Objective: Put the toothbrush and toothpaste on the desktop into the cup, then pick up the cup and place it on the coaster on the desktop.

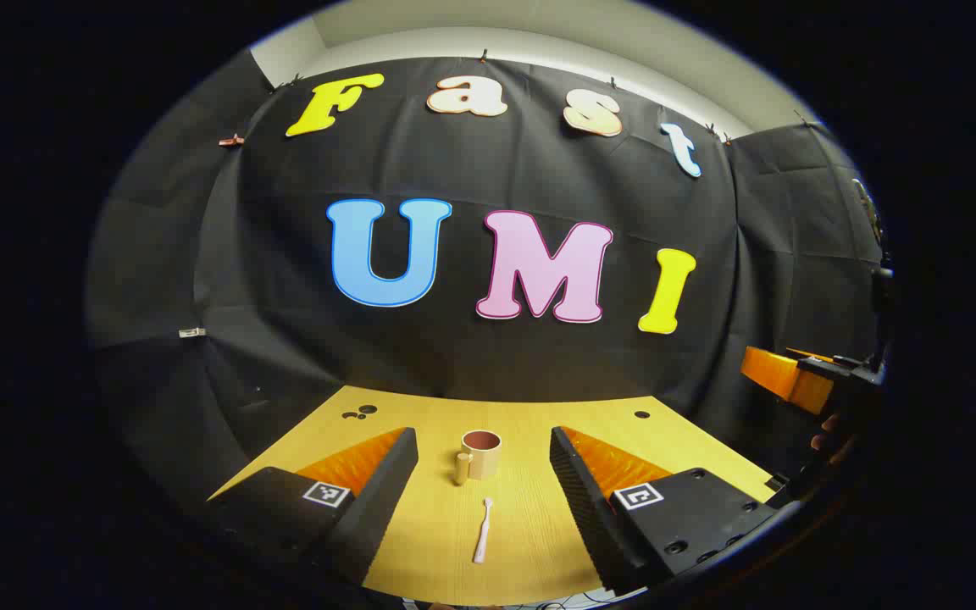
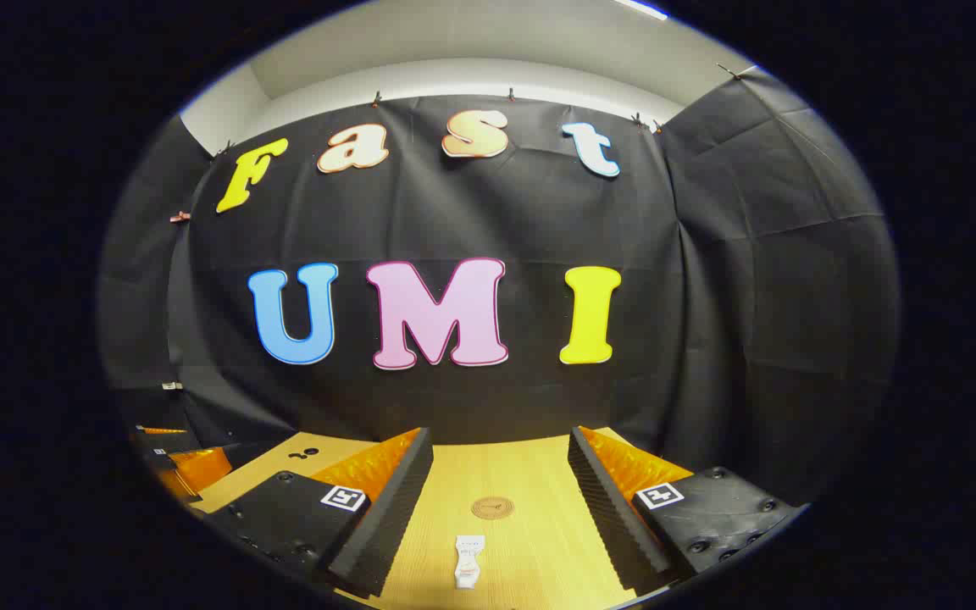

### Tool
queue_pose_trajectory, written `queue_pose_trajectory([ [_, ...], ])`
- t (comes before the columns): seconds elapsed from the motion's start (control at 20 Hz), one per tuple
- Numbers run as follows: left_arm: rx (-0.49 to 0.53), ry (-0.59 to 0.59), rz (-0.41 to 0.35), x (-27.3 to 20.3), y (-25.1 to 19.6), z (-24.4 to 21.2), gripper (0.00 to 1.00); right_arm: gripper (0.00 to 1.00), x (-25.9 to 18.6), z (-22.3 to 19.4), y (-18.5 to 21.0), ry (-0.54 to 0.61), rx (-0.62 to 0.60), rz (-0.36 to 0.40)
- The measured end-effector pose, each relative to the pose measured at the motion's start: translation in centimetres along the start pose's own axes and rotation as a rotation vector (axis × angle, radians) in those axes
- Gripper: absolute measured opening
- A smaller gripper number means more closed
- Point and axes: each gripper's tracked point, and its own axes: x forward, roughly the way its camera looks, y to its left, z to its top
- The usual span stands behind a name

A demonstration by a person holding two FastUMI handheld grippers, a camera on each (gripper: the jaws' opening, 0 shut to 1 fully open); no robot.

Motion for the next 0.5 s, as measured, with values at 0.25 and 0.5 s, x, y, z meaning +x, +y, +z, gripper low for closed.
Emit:
queue_pose_trajectory([
  [0.25, 0.021, 0.017, -0.006, 2.0, -0.1, -0.5, 0.98, 0.98, 2.0, -1.8, -1.2, 0.049, 0.046, -0.023],
  [0.5, 0.020, 0.036, -0.027, 3.2, -0.9, -0.9, 0.98, 0.98, 3.1, -2.6, -1.7, 0.065, 0.048, -0.035],
])
